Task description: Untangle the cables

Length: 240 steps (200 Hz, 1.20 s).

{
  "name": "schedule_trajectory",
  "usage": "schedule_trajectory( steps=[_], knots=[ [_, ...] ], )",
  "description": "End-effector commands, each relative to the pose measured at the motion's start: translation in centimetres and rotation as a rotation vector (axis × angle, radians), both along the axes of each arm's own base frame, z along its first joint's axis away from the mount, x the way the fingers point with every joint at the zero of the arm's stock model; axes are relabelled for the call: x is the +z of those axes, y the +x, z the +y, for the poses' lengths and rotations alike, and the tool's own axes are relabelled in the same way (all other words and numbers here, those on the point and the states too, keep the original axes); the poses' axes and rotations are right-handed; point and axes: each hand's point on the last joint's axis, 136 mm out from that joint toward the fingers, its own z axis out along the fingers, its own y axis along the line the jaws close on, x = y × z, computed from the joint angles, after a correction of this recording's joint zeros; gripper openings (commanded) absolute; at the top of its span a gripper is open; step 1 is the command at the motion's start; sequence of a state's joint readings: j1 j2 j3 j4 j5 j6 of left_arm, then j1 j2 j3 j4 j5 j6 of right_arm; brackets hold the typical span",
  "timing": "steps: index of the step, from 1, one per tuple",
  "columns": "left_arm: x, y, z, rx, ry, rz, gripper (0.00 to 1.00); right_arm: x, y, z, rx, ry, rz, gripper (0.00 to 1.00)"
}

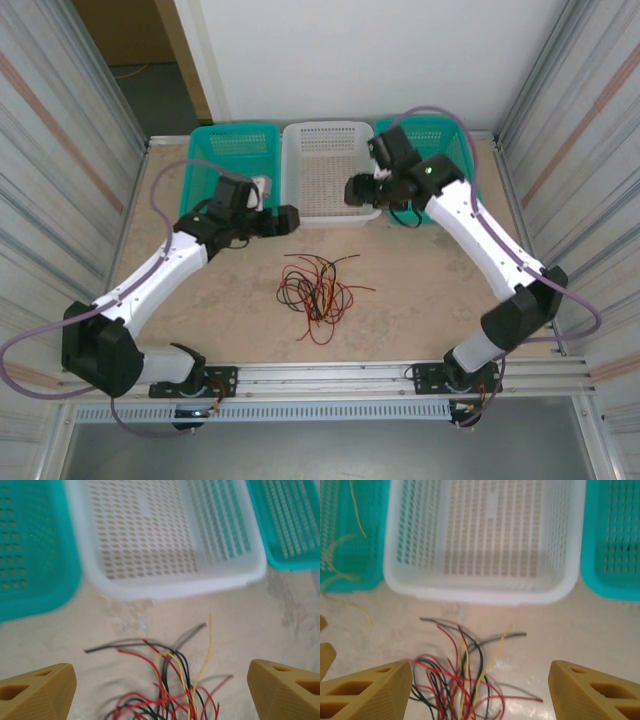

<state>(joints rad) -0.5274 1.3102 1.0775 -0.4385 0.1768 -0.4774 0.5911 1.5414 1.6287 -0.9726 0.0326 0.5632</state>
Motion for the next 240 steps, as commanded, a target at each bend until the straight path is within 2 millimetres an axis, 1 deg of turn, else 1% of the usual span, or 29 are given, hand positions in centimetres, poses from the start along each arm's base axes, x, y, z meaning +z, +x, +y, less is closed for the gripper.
schedule_trajectory(
  steps=[1,12,28,40,67,88,107,135,154,171,181,193,202,212,221,226,232,240],
  knots=[
    [0.1,-2.0,-1.2,-0.057,0.126,-0.050,0.89,-1.6,-1.9,-0.3,-0.050,-0.005,-0.019,0.72],
    [-1.0,-3.2,-2.4,-0.108,0.134,-0.021,0.87,-3.1,-3.5,0.0,-0.046,0.005,0.003,0.72],
    [-2.0,-4.5,-3.1,-0.147,0.102,0.027,0.85,-4.7,-5.6,0.1,-0.034,-0.010,0.016,0.72],
    [-2.4,-5.2,-2.7,-0.142,0.086,0.038,0.84,-5.7,-7.0,0.0,-0.032,-0.037,0.022,0.72],
    [-2.6,-7.1,-0.7,-0.134,0.093,0.037,0.84,-8.8,-9.8,-0.4,-0.030,-0.089,0.071,0.72],
    [-2.5,-9.1,-0.3,-0.179,0.013,0.062,0.85,-11.2,-11.3,-0.5,-0.038,-0.097,0.122,0.72],
    [-2.7,-10.2,0.2,-0.185,-0.068,0.101,0.84,-12.8,-11.9,-0.5,-0.051,-0.090,0.147,0.72],
    [-4.1,-10.5,2.0,-0.114,-0.079,0.144,0.82,-15.0,-12.1,-0.5,-0.082,-0.108,0.193,0.70],
    [-5.0,-10.7,2.3,-0.099,-0.085,0.173,0.74,-15.9,-11.7,-0.4,-0.096,-0.134,0.216,0.61],
    [-5.3,-10.7,2.1,-0.104,-0.093,0.179,0.63,-16.6,-10.7,0.6,-0.091,-0.120,0.232,0.54],
    [-5.3,-10.5,1.9,-0.106,-0.098,0.179,0.52,-17.0,-9.9,1.4,-0.092,-0.098,0.242,0.50],
    [-5.1,-10.3,1.8,-0.105,-0.095,0.181,0.42,-17.6,-9.1,2.3,-0.093,-0.071,0.260,0.48],
    [-5.2,-10.1,1.8,-0.100,-0.085,0.185,0.31,-17.8,-8.5,2.9,-0.094,-0.052,0.265,0.48],
    [-5.2,-10.0,1.9,-0.096,-0.075,0.188,0.28,-17.9,-7.7,3.7,-0.094,-0.030,0.262,0.50],
    [-5.4,-10.0,1.9,-0.096,-0.070,0.190,0.16,-18.2,-7.1,4.2,-0.095,-0.011,0.258,0.54],
    [-5.6,-10.1,1.9,-0.096,-0.065,0.192,0.12,-18.3,-6.7,4.4,-0.099,-0.001,0.256,0.55],
    [-5.8,-10.1,2.0,-0.094,-0.056,0.195,0.08,-18.6,-6.2,4.6,-0.106,0.007,0.255,0.56],
    [-6.0,-10.1,2.0,-0.094,-0.043,0.196,0.07,-19.0,-5.6,4.8,-0.118,0.006,0.257,0.55]
  ],
)
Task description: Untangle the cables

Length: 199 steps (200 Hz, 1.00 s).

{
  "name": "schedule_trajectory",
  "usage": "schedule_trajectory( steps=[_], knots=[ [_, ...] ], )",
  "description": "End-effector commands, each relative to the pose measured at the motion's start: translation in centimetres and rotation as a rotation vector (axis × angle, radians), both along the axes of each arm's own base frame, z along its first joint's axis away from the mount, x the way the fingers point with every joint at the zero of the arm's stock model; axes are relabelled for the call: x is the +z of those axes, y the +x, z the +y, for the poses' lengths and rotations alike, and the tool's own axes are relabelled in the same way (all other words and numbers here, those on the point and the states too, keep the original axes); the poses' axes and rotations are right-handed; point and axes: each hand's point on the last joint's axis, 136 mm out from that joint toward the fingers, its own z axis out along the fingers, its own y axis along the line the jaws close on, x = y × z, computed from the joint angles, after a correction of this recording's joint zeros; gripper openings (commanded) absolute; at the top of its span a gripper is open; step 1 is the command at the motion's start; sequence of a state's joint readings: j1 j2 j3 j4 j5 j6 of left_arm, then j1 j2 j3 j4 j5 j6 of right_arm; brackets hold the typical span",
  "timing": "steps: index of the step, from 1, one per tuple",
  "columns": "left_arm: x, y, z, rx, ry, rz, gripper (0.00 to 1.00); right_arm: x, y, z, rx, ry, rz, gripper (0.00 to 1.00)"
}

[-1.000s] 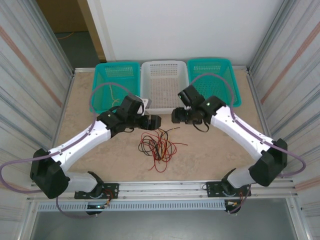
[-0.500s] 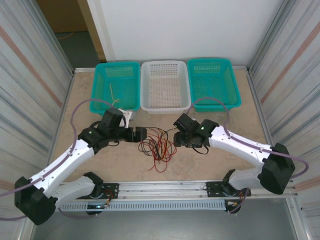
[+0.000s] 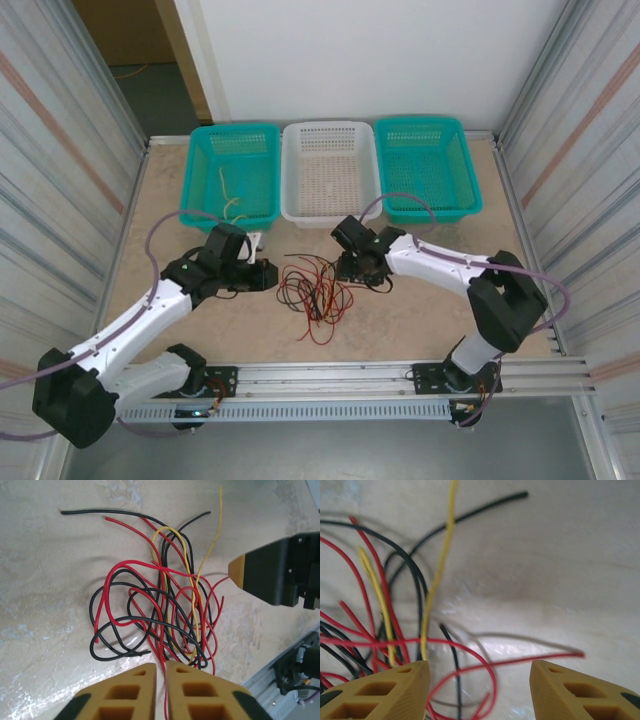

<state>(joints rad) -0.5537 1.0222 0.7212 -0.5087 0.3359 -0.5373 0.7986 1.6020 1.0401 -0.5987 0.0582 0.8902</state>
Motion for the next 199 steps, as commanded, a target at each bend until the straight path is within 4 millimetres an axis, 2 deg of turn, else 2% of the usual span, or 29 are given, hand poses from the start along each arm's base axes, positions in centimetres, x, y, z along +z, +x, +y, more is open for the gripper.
schedule_trajectory(
  steps=[1,13,35,62,78,93,117,145,157,172,199],
  knots=[
    [0.4,0.3,-0.1,-0.004,0.012,-0.016,0.07,0.1,2.3,2.0,-0.031,0.072,-0.024,0.55],
    [0.1,0.1,-0.1,-0.010,0.032,-0.008,0.00,-0.7,3.1,2.2,-0.046,0.068,-0.016,0.47],
    [-0.1,0.0,-0.1,-0.012,0.063,-0.021,0.00,-1.7,4.0,2.7,-0.049,0.057,0.004,0.34],
    [0.3,0.1,0.1,-0.012,0.076,-0.033,0.11,-1.8,4.1,2.0,-0.057,0.028,-0.012,0.15],
    [0.8,0.4,0.3,-0.008,0.086,-0.053,0.18,-0.8,4.0,1.5,-0.043,0.011,-0.034,0.00],
    [1.6,0.7,0.0,-0.010,0.075,-0.073,0.25,1.8,3.8,1.0,-0.003,-0.034,-0.110,0.00],
    [3.6,1.0,-1.4,-0.043,0.010,-0.087,0.37,7.4,2.9,0.6,0.076,-0.131,-0.271,0.00],
    [7.3,0.5,-4.5,-0.121,-0.094,-0.155,0.60,13.3,1.2,1.8,0.198,-0.174,-0.459,0.00],
    [8.6,0.3,-6.1,-0.160,-0.166,-0.162,0.69,15.3,0.7,2.0,0.225,-0.183,-0.517,0.00],
    [9.5,0.3,-7.4,-0.181,-0.233,-0.143,0.72,17.6,0.2,2.3,0.229,-0.156,-0.577,0.00],
    [10.0,1.1,-8.2,-0.144,-0.291,-0.121,0.73,20.9,-0.1,2.8,0.215,-0.047,-0.665,0.00]
  ],
)
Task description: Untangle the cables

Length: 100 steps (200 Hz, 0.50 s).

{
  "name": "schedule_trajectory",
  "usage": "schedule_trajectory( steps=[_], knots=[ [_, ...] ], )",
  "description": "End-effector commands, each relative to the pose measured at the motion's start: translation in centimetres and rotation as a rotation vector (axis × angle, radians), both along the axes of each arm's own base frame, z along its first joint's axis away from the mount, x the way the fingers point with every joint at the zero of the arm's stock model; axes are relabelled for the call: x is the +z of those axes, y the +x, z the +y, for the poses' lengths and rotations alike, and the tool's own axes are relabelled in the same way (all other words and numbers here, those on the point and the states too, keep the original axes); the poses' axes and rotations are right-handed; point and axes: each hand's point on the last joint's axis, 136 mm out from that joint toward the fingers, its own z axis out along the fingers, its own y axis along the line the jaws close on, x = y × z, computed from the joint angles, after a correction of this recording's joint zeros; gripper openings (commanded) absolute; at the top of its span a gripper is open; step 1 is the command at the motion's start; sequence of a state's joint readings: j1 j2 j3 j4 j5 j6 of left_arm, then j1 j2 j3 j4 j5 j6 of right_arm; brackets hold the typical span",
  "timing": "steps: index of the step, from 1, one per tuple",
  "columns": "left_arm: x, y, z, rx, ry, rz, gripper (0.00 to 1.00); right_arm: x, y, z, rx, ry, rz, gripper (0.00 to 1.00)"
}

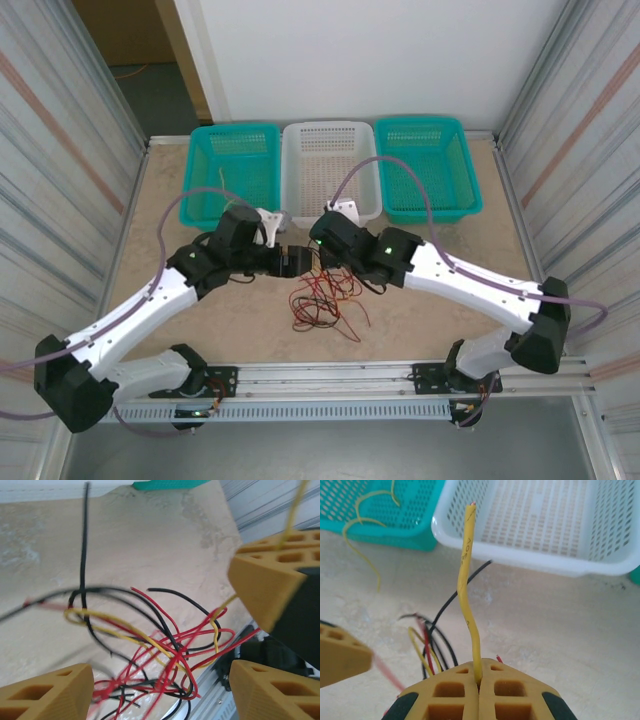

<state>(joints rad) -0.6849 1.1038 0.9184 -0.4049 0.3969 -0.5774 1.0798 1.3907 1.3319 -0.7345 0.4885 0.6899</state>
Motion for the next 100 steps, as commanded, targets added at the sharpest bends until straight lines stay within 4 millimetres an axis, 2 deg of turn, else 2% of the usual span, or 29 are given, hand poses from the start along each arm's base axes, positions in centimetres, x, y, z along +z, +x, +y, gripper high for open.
schedule_trajectory(
  steps=[1,20,43,79,100],
  knots=[
    [2.1,0.4,-1.6,-0.005,-0.118,0.015,0.73,3.0,0.4,-1.5,-0.017,0.005,-0.105,0.00],
    [1.6,0.9,-2.0,0.019,-0.146,0.045,0.70,4.4,0.2,-1.2,0.005,0.084,-0.139,0.00],
    [0.4,1.3,-2.1,0.038,-0.129,0.092,0.62,5.3,0.1,-1.1,0.011,0.122,-0.152,0.00],
    [-1.6,2.1,-1.5,0.096,-0.123,0.162,0.53,5.0,-0.5,-0.3,0.070,0.145,-0.134,0.00],
    [-1.6,2.3,-1.6,0.099,-0.147,0.172,0.55,4.7,-1.0,0.5,0.111,0.166,-0.116,0.00]
  ],
)
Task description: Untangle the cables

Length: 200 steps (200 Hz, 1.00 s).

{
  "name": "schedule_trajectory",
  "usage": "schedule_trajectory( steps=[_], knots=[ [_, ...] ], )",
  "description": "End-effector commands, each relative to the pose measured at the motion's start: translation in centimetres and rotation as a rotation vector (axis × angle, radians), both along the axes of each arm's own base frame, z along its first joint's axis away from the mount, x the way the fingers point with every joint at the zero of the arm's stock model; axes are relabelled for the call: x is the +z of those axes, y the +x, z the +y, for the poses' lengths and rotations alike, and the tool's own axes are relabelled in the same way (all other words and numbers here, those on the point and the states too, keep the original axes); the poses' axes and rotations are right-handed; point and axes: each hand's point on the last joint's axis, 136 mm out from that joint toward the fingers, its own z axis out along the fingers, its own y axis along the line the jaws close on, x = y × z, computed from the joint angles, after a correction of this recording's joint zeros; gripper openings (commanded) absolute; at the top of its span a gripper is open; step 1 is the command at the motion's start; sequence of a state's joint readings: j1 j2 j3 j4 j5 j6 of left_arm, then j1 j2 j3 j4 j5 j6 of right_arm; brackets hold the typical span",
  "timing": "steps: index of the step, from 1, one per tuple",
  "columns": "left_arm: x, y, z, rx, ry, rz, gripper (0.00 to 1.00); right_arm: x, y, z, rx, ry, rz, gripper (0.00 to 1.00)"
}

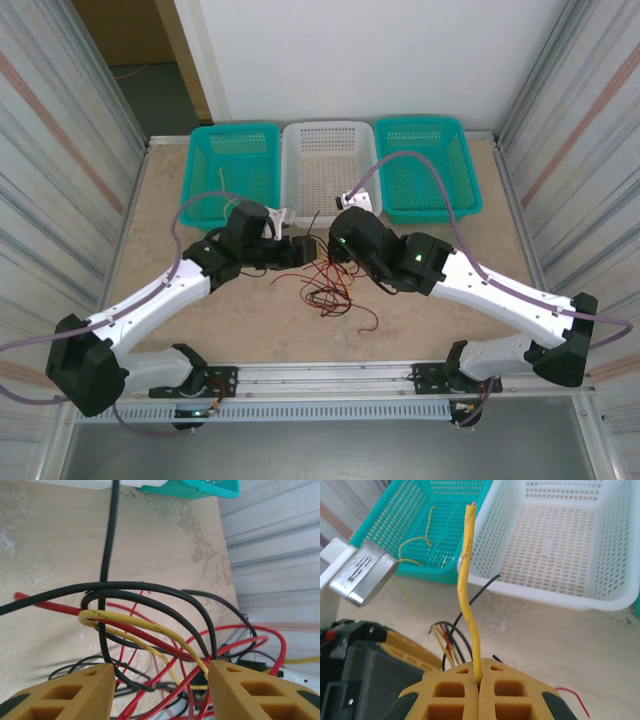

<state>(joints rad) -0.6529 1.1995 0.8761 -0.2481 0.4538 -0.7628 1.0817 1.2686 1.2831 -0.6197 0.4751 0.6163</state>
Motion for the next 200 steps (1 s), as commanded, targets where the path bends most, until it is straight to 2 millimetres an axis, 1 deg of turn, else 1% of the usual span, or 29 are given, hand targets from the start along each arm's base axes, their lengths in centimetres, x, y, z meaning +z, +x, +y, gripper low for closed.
schedule_trajectory(
  steps=[1,18,38,54,68,77,93,101,114,135,159,178,187,200],
  knots=[
    [0.3,0.2,-0.3,0.010,-0.051,0.020,0.56,0.7,-0.5,0.8,0.057,0.046,-0.013,0.00],
    [0.1,0.4,-0.4,0.008,-0.048,0.014,0.59,0.8,-0.9,1.4,0.090,0.056,-0.012,0.00],
    [-1.0,0.5,-0.3,0.014,-0.023,0.029,0.65,1.3,-1.1,1.9,0.119,0.080,-0.027,0.00],
    [-2.1,0.6,-0.2,0.021,-0.003,0.047,0.65,1.9,-1.2,1.8,0.123,0.098,-0.045,0.00],
    [-3.3,0.8,0.2,0.035,0.026,0.060,0.60,2.4,-1.0,1.2,0.103,0.094,-0.065,0.00],
    [-4.2,1.0,0.7,0.058,0.048,0.073,0.53,2.7,-0.8,0.5,0.077,0.083,-0.078,0.00],
    [-5.4,1.5,1.8,0.106,0.068,0.100,0.31,2.9,0.0,-1.3,0.013,0.060,-0.093,0.00],
    [-5.9,1.9,2.6,0.131,0.072,0.113,0.22,2.9,0.4,-2.4,-0.022,0.055,-0.090,0.00],
    [-6.4,2.5,3.9,0.170,0.078,0.125,0.13,3.0,1.0,-4.3,-0.078,0.054,-0.087,0.00],
    [-6.8,3.3,6.2,0.230,0.112,0.117,0.00,3.2,2.2,-8.3,-0.200,0.048,-0.081,0.00],
    [-7.5,3.8,8.6,0.290,0.180,0.117,0.00,2.5,3.8,-12.9,-0.341,0.071,-0.023,0.00],
    [-8.2,3.9,10.2,0.331,0.238,0.115,0.00,2.2,4.4,-16.0,-0.432,0.071,-0.002,0.00],
    [-8.5,3.8,10.5,0.337,0.261,0.116,0.00,2.3,4.5,-17.2,-0.463,0.074,0.000,0.00],
    [-9.1,3.6,10.7,0.332,0.274,0.128,0.00,2.8,4.5,-18.4,-0.481,0.087,-0.009,0.00]
  ],
)
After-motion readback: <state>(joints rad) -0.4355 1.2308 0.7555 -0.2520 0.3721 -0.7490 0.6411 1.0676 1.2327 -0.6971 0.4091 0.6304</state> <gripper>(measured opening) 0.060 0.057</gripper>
